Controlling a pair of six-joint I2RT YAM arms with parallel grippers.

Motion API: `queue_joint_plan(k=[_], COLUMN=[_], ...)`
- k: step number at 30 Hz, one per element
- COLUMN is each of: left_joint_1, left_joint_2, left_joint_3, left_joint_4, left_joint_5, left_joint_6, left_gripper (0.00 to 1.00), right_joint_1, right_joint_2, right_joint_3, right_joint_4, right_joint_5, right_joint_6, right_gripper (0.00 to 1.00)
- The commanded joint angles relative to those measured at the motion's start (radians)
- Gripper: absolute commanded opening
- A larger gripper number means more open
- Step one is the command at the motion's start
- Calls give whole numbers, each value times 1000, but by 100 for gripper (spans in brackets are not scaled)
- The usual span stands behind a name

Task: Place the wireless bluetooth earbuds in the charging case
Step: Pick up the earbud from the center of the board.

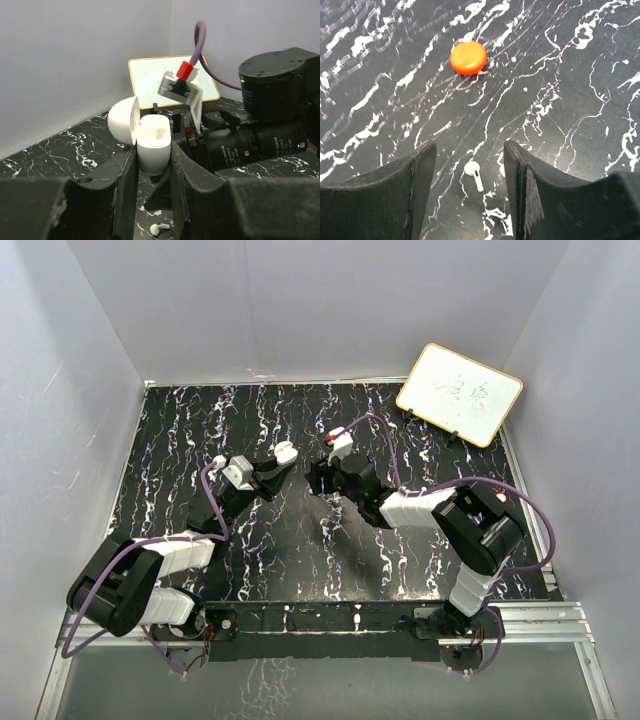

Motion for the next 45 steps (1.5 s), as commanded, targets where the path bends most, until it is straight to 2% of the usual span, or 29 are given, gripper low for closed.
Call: queue_joint_plan(k=[1,8,16,45], left_joint_1=[4,4,4,4], left_joint_2=[-36,-46,-44,-13], left_joint_3=[26,26,26,34], left_joint_4=[17,-3,-4,9], left_joint_5=[-2,-5,-6,-9], left_joint_6=[-5,-2,-2,-5], left_gripper=[0,0,0,0], right_joint_1=[-22,-157,-166,-164], right_joint_2=[-45,-29,73,174], right_joint_3=[120,203,264,301], right_joint_4=[-269,-447,-512,-486], right_joint_5=[-59,-365,-482,-549], right_joint_6=[-141,-180,-225,-220], right_gripper=[54,53,47,38])
